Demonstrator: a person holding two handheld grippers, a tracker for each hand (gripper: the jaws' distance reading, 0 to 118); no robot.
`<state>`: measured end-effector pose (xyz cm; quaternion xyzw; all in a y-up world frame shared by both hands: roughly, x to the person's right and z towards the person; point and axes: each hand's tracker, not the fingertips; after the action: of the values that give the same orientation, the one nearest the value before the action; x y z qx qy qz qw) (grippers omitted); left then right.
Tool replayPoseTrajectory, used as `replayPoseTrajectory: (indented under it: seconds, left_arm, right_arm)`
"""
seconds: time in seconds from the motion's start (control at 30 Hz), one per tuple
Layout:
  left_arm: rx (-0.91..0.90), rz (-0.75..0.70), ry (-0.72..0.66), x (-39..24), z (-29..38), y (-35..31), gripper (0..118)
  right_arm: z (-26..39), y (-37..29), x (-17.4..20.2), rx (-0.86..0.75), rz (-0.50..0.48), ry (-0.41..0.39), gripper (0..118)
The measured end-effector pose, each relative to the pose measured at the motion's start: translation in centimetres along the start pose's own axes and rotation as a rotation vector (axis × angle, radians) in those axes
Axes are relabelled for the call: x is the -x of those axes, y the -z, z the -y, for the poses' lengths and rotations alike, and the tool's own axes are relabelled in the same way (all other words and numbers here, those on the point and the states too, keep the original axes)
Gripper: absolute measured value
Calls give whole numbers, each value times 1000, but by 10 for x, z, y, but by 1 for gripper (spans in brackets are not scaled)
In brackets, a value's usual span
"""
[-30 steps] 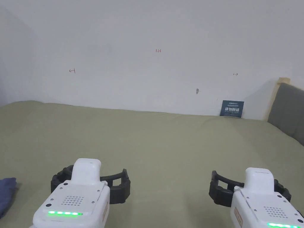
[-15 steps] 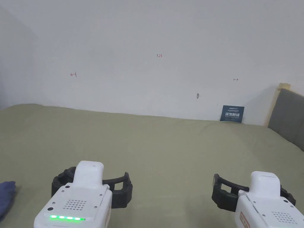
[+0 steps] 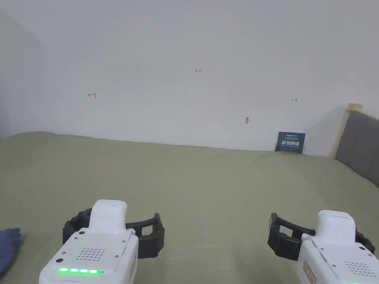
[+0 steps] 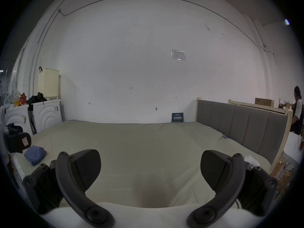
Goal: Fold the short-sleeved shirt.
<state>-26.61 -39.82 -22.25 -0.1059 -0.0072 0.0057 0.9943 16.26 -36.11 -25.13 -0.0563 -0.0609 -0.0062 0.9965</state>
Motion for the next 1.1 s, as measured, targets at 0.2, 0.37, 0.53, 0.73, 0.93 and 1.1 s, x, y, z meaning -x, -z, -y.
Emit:
replayPoseTrajectory:
  seconds: [0.2, 0.37, 0.53, 0.73, 0.93, 1.1]
  left_arm:
    - [2, -8, -10, 2, 1, -3, 118]
    - [-4, -7, -16, 1, -3, -3, 118]
    - [-15, 4, -8, 0, -11, -3, 118]
    - [-26, 0, -36, 1, -19, -4, 118]
    - [-19, -35, -44, 0, -22, -6, 118]
    - [-13, -22, -46, -2, -20, -4, 118]
  right_arm:
    - [-4, -5, -4, -18, -8, -3, 118]
    - [-7, -3, -9, -22, -62, 41, 118]
    - [-10, 1, -10, -8, -63, 63, 118]
    - [-15, 10, -4, 47, -62, 8, 118]
    - [-19, 12, -4, 87, -52, 17, 118]
    - [-27, 19, -5, 138, -27, -2, 118]
